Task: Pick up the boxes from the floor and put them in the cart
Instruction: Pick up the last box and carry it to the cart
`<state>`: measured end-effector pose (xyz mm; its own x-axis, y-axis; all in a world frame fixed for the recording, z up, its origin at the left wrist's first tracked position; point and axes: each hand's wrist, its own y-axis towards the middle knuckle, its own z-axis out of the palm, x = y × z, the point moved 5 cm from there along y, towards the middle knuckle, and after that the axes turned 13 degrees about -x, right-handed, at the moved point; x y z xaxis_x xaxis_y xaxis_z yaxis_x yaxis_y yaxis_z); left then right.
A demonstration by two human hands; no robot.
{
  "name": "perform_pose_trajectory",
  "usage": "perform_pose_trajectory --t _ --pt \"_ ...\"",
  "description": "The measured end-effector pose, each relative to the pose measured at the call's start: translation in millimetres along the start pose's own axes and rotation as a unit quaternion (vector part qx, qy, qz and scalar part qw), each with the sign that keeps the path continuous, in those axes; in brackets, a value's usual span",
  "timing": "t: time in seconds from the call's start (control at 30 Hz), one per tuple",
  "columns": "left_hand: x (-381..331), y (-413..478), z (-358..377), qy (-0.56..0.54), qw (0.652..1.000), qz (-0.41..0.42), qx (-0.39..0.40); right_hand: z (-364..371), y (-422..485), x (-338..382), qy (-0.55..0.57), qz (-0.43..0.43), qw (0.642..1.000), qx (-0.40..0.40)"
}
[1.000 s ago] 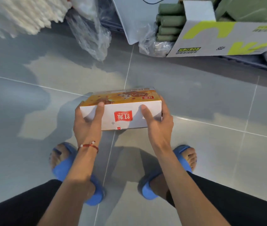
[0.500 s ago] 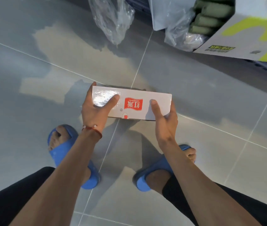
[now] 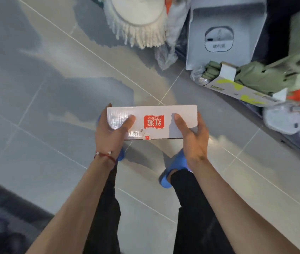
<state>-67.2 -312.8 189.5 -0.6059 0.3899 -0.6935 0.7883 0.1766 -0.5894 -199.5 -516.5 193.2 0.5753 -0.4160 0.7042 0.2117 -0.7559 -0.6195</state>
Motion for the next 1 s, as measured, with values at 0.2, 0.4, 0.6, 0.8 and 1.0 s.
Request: perform_pose_trajectory --t 0.2,0.4,0.6,0.8,1.0 --pt "-84 -95 -118 -0.022 0.998 0.008 -0.056 -7 -115 107 -0.037 -0.048 0.994 0.086" --pt "-147 -110 -218 -0.035 0.995 0.018 -0.093 29 -211 191 -0.025 -0.085 0.99 0.106" --pt "-218 -73 -314 -0.035 0.991 0.081 -0.096 101 -285 254 -0.006 -0.1 0.988 0.114" --pt "-273 -38 -405 -0.037 0.987 0.097 -0.124 184 -340 310 -0.008 -0.14 0.981 0.132" --pt "-315 12 -469 -0.06 0.978 0.096 -0.173 280 -370 361 -0.013 -0.154 0.973 0.171"
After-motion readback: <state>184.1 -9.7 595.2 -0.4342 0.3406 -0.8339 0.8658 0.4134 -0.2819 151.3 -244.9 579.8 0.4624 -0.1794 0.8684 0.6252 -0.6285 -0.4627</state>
